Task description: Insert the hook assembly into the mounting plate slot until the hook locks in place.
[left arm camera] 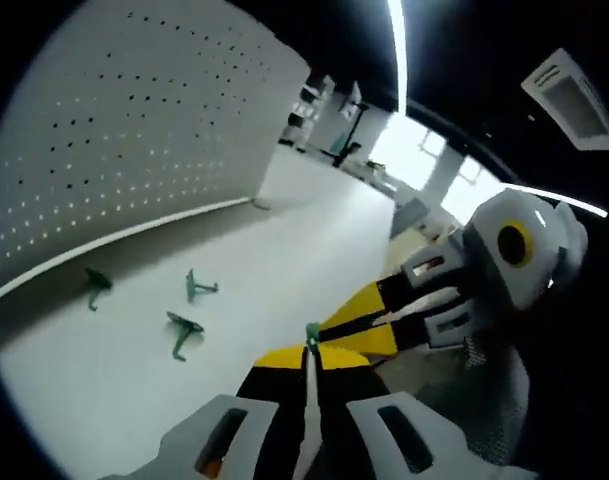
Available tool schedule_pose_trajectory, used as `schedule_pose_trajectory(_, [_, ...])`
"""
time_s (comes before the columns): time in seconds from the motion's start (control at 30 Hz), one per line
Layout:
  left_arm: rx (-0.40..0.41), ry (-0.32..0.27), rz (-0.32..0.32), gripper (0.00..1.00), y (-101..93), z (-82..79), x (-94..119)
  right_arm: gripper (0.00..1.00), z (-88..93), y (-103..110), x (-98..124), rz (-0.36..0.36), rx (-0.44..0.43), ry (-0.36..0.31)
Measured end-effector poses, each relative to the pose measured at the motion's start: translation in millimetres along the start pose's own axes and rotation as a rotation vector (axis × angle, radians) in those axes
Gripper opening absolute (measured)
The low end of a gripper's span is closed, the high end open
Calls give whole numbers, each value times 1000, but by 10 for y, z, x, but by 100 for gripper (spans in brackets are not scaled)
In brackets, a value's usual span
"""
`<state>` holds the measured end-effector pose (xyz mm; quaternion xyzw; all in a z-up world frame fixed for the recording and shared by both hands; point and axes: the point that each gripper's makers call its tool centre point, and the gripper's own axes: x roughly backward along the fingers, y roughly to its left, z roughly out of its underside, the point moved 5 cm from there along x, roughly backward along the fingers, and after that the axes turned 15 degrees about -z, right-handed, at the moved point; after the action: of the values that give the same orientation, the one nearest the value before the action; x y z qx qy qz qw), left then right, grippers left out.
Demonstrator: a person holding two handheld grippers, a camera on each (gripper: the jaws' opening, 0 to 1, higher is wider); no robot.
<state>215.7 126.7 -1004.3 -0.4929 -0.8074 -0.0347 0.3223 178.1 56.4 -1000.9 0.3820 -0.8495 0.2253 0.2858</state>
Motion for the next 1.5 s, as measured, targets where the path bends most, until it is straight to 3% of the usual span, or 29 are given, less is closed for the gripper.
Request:
schedule_pose_trajectory(0.27, [-15, 28, 4, 4, -8, 75, -23, 1, -13, -9, 14, 5, -16, -20])
schedule_pose_trajectory(1.03, [-25, 15, 17, 1, -36, 52, -19, 1, -14, 12, -6, -11, -23, -19])
schedule_pose_trajectory(1.33, [-56, -22, -8, 1, -10, 24, 22, 1, -18, -60, 47, 17, -73, -60])
schedule_pose_trajectory(1.5, [-67, -52, -19, 9, -16, -10, 51, 1, -19, -78, 67, 25, -95, -79])
